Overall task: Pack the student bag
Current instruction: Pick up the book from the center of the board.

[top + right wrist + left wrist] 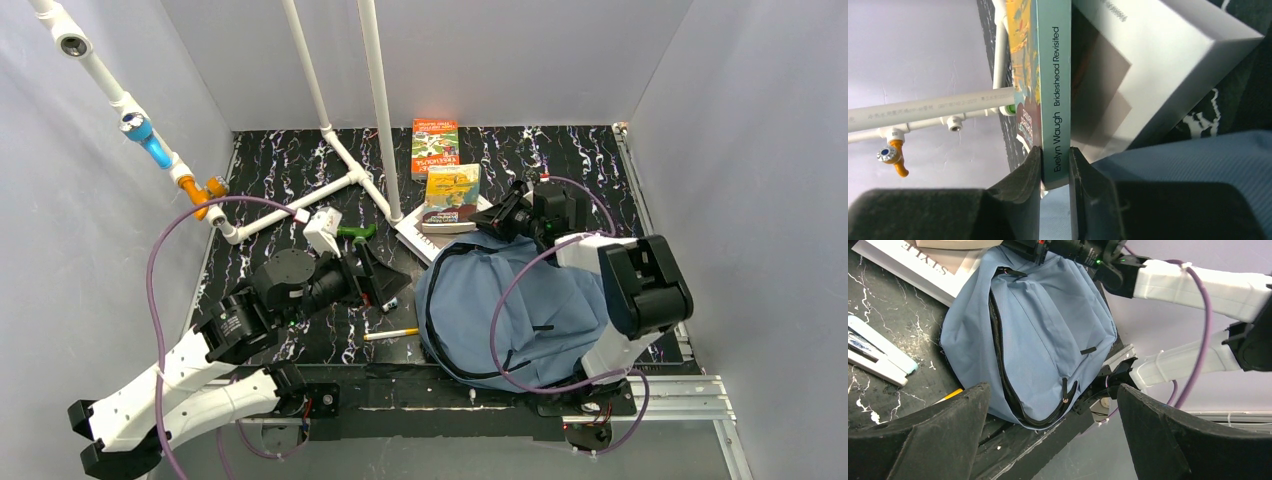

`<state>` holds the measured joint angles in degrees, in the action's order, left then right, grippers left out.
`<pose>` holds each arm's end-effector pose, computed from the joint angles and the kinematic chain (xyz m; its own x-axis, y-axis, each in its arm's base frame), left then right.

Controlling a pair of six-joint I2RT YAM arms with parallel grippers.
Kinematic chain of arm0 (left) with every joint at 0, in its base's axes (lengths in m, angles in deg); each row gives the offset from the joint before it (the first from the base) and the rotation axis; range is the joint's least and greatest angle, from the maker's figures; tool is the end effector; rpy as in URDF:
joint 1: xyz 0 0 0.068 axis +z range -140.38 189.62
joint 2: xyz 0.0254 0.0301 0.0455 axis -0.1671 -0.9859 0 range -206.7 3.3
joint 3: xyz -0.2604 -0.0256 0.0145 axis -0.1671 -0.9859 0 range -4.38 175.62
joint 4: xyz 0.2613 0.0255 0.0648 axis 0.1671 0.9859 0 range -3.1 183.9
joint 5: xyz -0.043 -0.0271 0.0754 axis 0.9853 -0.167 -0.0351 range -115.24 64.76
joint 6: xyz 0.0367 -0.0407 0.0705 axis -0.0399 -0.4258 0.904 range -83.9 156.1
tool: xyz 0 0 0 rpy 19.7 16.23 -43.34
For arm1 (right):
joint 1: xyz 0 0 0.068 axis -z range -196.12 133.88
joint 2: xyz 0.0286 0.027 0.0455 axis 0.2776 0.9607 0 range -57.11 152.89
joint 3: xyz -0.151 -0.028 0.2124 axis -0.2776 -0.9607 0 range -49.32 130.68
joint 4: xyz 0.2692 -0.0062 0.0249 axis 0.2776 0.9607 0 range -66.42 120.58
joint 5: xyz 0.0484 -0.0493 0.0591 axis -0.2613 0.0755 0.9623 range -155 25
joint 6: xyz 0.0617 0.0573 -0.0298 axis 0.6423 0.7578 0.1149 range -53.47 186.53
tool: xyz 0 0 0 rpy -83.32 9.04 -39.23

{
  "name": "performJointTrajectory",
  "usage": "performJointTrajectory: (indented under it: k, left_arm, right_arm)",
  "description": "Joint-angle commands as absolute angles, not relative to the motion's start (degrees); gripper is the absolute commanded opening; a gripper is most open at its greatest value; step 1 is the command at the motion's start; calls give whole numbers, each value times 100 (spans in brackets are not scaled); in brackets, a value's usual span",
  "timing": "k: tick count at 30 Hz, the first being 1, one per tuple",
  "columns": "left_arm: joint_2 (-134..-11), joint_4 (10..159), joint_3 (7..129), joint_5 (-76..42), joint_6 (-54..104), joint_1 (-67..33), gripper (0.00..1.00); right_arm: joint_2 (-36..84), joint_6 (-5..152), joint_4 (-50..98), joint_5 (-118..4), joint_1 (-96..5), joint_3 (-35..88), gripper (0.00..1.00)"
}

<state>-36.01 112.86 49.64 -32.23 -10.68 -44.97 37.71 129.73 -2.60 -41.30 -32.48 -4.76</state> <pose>0.1269 -0.1618 0.3665 -0.6165 -0.3812 -0.6889 0.4243 0.5762 -0.6986 0.3597 0.1389 0.1482 -0.7211 0.6401 -0.2652 0.0745 0.4522 0.8888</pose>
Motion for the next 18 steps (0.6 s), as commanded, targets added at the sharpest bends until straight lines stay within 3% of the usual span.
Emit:
performJointTrajectory:
  k: [1, 9, 18]
  left_arm:
    - [-3504, 11300, 4982, -3239, -1107, -4483, 98]
    - [-3573, 11372, 5085, -3271, -1049, -4479, 98]
    - [-3688, 11285, 5096, -3243, -1024, -4478, 98]
  right_arm:
    - [4294, 13086, -2059, -3636, -3194, -642, 27]
    - [4954, 13026, -2453, -3295, -3194, -232, 50]
    - [5814, 13234, -2744, -3126, -3295, 352, 53]
